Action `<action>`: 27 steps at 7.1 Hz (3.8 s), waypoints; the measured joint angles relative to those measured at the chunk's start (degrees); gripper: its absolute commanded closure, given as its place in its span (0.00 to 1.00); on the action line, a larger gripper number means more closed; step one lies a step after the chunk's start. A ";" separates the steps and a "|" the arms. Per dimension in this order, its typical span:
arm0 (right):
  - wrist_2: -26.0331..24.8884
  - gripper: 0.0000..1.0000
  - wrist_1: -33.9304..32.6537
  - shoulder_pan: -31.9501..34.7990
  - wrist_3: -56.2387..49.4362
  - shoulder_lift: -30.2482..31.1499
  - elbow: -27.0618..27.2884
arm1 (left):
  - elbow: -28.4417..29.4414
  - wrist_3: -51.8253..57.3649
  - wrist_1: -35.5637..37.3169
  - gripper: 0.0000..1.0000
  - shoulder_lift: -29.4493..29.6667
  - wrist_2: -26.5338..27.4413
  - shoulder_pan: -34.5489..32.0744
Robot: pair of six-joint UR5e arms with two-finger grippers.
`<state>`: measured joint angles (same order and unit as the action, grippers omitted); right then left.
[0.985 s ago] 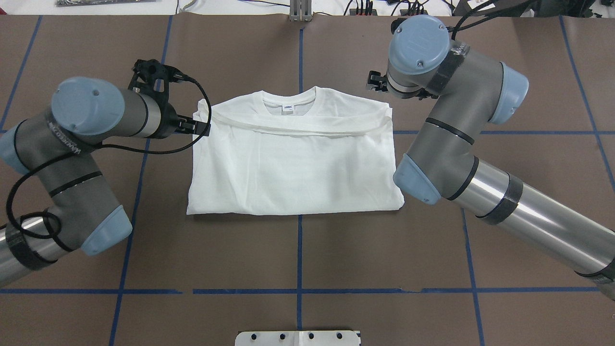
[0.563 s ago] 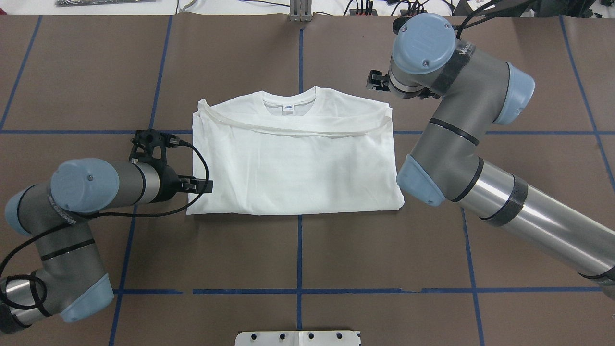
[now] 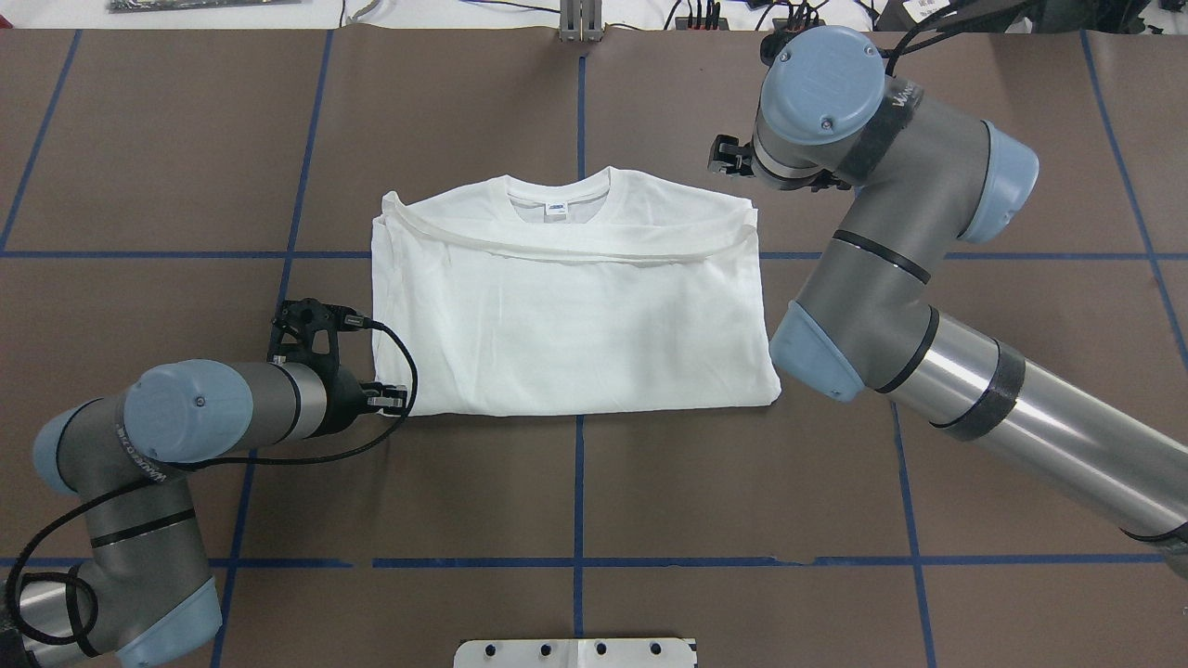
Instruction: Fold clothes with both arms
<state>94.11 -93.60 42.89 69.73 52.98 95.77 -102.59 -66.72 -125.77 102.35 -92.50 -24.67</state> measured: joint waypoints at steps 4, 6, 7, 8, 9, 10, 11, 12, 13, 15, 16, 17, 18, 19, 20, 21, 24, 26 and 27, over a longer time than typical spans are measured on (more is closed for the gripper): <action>-0.09 0.00 0.00 -0.45 0.66 0.50 1.07 | -5.58 3.74 0.19 1.00 -6.56 0.67 -0.88; -0.22 0.00 0.00 -1.14 1.13 0.53 1.52 | -4.47 14.75 0.22 1.00 -8.62 0.63 -8.59; -0.28 0.00 0.00 -1.58 1.60 0.49 1.92 | -0.54 20.48 0.19 1.00 -6.63 0.52 -13.97; -0.31 0.00 0.00 -2.04 2.14 0.47 2.41 | 5.17 25.40 0.18 1.00 -2.29 0.44 -18.94; -0.34 0.00 0.00 -2.56 2.80 0.46 2.95 | 12.91 29.61 0.08 1.00 3.97 0.43 -23.26; -0.38 0.00 0.00 -3.18 3.50 0.44 3.55 | 22.12 32.19 -0.01 1.00 11.49 0.47 -26.19; -0.43 0.00 0.00 -3.81 4.51 0.40 4.28 | 32.39 33.27 -0.62 1.00 20.00 0.55 -27.82; -0.48 0.00 0.00 -4.32 5.39 0.36 4.83 | 40.80 33.61 -1.83 0.98 26.77 0.61 -28.63; -0.62 0.00 0.00 -4.79 5.85 0.20 5.02 | 45.88 33.69 -3.31 0.01 30.69 0.58 -29.15; -1.17 0.00 -0.10 -6.36 9.11 -1.34 4.03 | 44.82 33.86 -7.11 0.00 30.35 -2.14 -29.96; -1.45 0.02 -0.20 -7.27 13.59 -3.93 1.61 | 41.39 33.91 -7.74 0.00 27.98 -6.07 -30.62; -2.44 0.03 -0.07 -8.38 19.84 -8.09 -3.34 | 38.49 33.93 -8.09 0.00 25.82 -8.91 -31.12; -4.38 0.03 1.76 -9.59 25.95 -12.66 -10.36 | 36.53 33.92 -8.32 0.00 24.32 -10.09 -31.36; -6.98 0.03 6.30 -10.78 30.47 -16.52 -18.38 | 35.29 33.78 -8.45 0.00 23.27 -10.56 -31.43; -10.27 0.06 11.44 -11.74 32.77 -19.43 -25.58 | 34.19 33.51 -8.52 0.00 22.41 -10.70 -31.46; -13.29 0.15 15.67 -12.43 33.69 -21.33 -30.87 | 33.01 33.29 -8.58 0.00 21.48 -10.75 -31.49; -18.05 0.24 21.77 -13.97 33.88 -23.03 -38.08 | 31.24 32.63 -8.69 0.00 20.00 -10.75 -31.49; -19.49 0.29 22.19 -15.12 33.16 -23.46 -39.61 | 31.16 32.47 -8.70 0.00 19.76 -10.71 -31.49; -20.15 0.33 22.22 -15.67 32.52 -23.61 -40.06 | 31.14 32.45 -8.70 0.00 19.59 -10.74 -31.49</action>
<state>73.96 -71.38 27.22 102.25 29.37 55.71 -71.45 -34.27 -134.47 121.94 -103.24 -56.16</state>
